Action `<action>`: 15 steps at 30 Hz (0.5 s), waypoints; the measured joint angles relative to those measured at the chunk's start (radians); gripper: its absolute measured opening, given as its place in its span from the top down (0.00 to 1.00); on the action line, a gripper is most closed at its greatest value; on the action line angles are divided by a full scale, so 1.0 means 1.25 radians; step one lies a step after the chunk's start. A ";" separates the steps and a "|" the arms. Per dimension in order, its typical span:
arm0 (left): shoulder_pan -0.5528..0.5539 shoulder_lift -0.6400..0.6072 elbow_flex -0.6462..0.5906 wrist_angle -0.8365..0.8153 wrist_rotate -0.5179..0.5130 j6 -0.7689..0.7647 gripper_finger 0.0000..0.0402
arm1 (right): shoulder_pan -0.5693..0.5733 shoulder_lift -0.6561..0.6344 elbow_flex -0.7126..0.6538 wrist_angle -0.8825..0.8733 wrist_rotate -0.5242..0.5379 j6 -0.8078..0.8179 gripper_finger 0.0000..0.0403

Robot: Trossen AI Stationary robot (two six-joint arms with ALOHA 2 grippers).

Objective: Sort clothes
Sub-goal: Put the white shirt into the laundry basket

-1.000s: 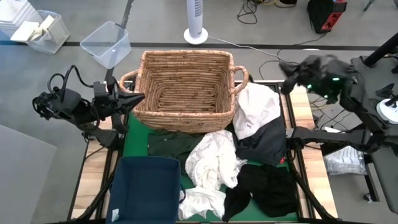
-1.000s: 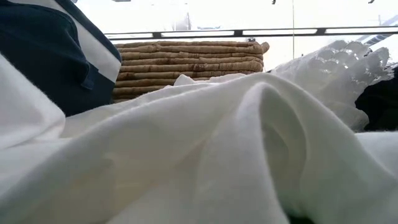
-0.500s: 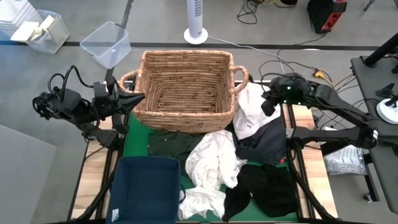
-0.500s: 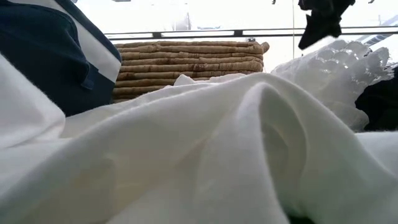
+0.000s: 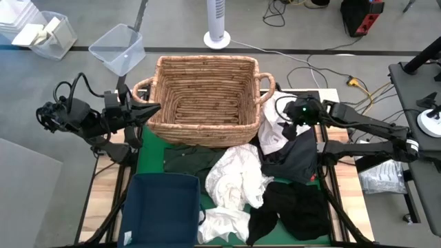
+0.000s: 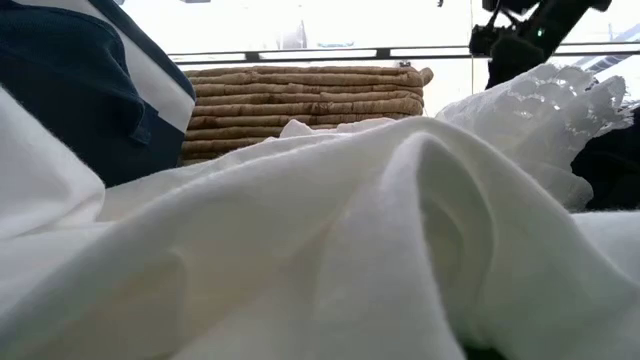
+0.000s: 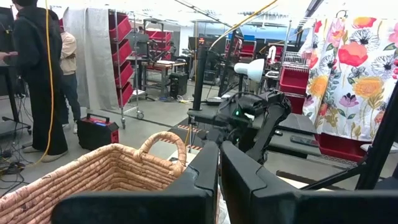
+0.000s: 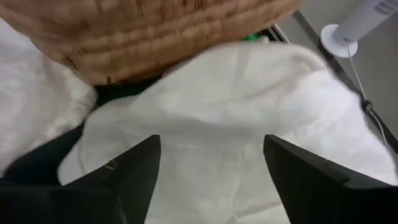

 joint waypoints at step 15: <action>0.000 0.000 0.000 0.003 0.000 0.010 1.00 | -0.002 0.211 -0.077 0.180 0.146 0.052 0.18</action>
